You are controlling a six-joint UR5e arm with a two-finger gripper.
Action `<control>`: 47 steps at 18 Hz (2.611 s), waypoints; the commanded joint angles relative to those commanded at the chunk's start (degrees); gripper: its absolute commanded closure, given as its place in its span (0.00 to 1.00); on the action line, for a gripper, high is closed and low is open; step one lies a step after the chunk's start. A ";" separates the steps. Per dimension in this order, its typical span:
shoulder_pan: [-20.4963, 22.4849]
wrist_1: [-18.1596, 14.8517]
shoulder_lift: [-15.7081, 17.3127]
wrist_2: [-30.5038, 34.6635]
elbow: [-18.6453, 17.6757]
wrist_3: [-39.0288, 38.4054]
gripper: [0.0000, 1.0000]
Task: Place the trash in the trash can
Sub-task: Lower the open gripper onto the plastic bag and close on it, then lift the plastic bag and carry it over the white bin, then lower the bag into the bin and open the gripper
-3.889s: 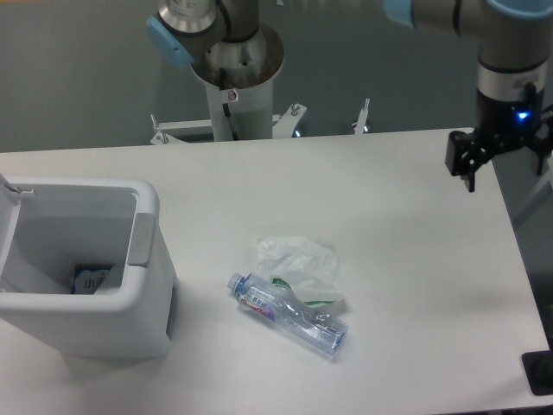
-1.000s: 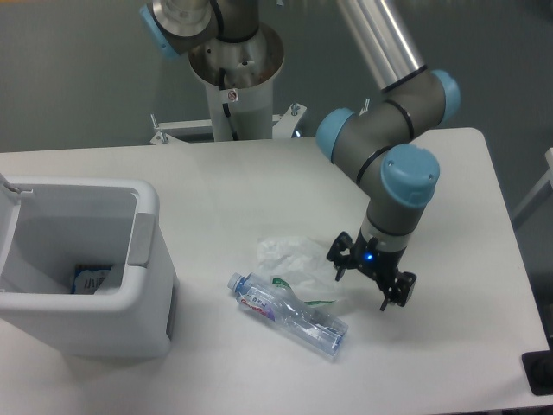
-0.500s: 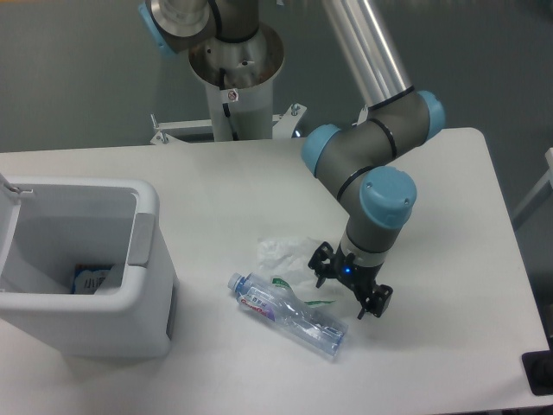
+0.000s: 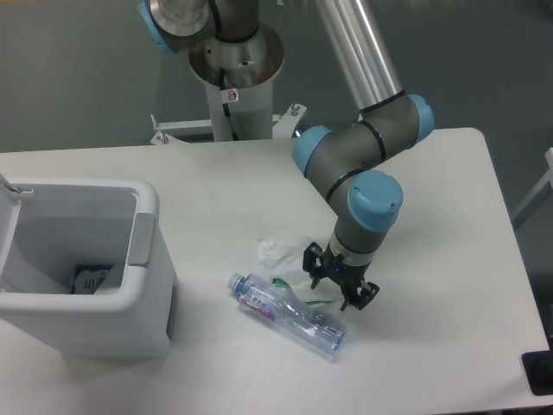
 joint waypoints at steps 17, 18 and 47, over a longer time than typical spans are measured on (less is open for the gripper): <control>7.99 -8.60 18.01 -3.58 3.41 -11.26 1.00; 8.61 -10.79 19.32 -4.99 4.82 -11.34 1.00; -13.44 -10.58 31.30 -25.66 9.94 -31.40 1.00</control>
